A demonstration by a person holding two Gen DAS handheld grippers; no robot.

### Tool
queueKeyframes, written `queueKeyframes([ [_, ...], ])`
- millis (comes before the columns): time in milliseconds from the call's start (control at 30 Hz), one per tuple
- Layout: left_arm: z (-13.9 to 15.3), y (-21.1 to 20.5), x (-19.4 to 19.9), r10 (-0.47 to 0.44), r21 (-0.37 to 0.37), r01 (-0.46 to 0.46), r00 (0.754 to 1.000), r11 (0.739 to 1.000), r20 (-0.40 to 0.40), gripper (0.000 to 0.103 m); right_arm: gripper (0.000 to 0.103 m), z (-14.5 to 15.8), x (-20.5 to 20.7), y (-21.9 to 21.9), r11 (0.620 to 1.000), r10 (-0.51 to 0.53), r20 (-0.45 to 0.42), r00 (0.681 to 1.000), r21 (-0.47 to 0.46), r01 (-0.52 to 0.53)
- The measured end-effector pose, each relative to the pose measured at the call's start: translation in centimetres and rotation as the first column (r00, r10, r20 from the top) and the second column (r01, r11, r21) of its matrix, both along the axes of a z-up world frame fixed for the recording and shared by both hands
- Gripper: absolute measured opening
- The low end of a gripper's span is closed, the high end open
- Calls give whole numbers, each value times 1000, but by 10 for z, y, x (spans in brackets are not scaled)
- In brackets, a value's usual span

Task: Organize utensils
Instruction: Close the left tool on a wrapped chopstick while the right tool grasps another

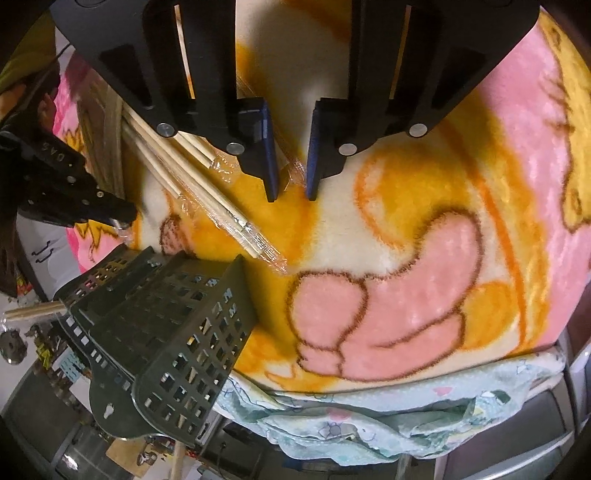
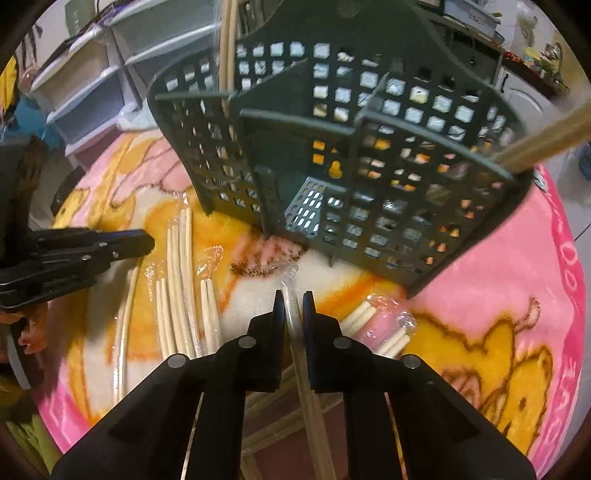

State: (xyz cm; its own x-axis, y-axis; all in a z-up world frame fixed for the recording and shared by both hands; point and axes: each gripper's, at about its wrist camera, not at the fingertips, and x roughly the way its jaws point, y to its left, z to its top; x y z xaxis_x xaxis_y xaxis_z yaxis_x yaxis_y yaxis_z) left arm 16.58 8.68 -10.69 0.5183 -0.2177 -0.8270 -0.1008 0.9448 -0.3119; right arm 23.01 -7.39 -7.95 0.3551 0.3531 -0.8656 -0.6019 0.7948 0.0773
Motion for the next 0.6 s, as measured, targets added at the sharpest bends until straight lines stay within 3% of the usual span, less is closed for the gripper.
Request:
queueKeyframes([
  [200,11,16,-11,6,-61,-4,999,998,40,4,9,25,-10,-19,998,-30,45,999,53,28],
  [600,75,8,-32,-20,-114,47,974,992,228,3,8,76,-43,-42,984,-92,157,983,164,66],
])
